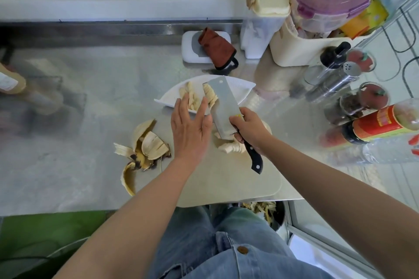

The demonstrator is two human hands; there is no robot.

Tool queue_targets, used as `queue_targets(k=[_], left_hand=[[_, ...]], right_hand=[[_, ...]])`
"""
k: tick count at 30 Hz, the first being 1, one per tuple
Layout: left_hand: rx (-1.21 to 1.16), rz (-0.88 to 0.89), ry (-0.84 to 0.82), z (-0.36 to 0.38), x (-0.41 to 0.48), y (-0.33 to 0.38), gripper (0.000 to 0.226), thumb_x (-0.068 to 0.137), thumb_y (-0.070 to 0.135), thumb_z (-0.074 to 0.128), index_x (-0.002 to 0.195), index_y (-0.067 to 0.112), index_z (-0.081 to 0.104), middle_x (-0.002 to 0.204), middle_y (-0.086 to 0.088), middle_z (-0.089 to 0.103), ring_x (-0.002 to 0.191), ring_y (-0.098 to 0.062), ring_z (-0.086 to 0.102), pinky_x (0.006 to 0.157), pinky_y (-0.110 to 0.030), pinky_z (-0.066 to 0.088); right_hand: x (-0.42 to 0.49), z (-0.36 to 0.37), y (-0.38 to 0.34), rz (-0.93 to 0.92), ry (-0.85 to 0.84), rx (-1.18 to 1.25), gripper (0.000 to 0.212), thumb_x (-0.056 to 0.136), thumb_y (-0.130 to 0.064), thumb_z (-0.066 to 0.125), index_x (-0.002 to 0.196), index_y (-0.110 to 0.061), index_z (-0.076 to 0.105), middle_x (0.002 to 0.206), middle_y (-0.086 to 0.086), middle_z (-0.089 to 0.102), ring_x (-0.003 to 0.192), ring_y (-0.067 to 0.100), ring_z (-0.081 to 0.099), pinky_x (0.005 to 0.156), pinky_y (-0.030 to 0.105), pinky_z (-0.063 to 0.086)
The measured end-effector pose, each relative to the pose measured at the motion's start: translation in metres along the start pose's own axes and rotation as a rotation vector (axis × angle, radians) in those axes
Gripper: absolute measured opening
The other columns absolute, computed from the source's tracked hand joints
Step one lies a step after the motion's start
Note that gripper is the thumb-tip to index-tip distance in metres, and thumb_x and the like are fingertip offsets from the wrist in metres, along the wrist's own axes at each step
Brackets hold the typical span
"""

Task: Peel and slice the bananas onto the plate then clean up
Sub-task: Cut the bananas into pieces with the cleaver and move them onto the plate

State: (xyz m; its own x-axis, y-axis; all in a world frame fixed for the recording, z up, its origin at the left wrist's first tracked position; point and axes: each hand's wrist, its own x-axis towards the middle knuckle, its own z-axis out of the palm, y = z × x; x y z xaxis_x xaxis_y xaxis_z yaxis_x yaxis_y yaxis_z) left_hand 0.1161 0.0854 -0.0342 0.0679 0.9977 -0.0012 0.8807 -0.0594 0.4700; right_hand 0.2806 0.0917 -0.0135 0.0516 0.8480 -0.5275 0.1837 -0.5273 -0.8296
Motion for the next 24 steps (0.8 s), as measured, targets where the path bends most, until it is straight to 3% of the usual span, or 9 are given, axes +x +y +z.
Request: queue_targets(k=[5, 11, 18, 24], left_hand=[[0.006, 0.029, -0.037, -0.006, 0.029, -0.01, 0.058, 0.096, 0.053, 0.008, 0.147, 0.041, 0.031, 0.159, -0.007, 0.01, 0.145, -0.026, 0.003, 0.116, -0.045, 0.008], [0.118, 0.197, -0.113, -0.002, 0.038, -0.011, 0.055, 0.098, 0.051, 0.009, 0.147, 0.042, 0.031, 0.16, -0.006, 0.009, 0.145, -0.028, 0.002, 0.116, -0.043, 0.006], [0.297, 0.097, -0.192, -0.003, 0.047, -0.011, 0.058, 0.097, 0.048, 0.006, 0.152, 0.034, 0.018, 0.161, -0.006, -0.002, 0.147, -0.029, -0.005, 0.117, -0.045, 0.001], [0.288, 0.077, -0.188, -0.004, 0.046, -0.015, 0.06, 0.097, 0.048, 0.009, 0.152, 0.028, 0.023, 0.161, -0.006, 0.001, 0.146, -0.029, -0.003, 0.117, -0.045, 0.002]], right_hand=[[0.016, 0.006, -0.004, 0.016, 0.005, -0.004, 0.018, 0.091, -0.014, 0.048, 0.102, -0.001, 0.05, 0.064, 0.007, 0.045, 0.041, 0.016, 0.04, 0.04, 0.025, 0.032], [0.026, 0.012, -0.009, 0.027, 0.0, -0.021, 0.016, 0.092, -0.015, 0.048, 0.103, -0.004, 0.052, 0.066, 0.007, 0.049, 0.042, 0.015, 0.043, 0.04, 0.025, 0.034], [0.026, 0.02, -0.011, 0.053, -0.015, -0.015, 0.017, 0.093, -0.016, 0.049, 0.104, -0.003, 0.051, 0.065, 0.004, 0.045, 0.043, 0.017, 0.041, 0.041, 0.024, 0.033], [0.019, 0.016, -0.008, 0.051, -0.003, -0.032, 0.017, 0.093, -0.016, 0.048, 0.106, -0.007, 0.052, 0.069, 0.006, 0.05, 0.043, 0.017, 0.043, 0.042, 0.025, 0.035]])
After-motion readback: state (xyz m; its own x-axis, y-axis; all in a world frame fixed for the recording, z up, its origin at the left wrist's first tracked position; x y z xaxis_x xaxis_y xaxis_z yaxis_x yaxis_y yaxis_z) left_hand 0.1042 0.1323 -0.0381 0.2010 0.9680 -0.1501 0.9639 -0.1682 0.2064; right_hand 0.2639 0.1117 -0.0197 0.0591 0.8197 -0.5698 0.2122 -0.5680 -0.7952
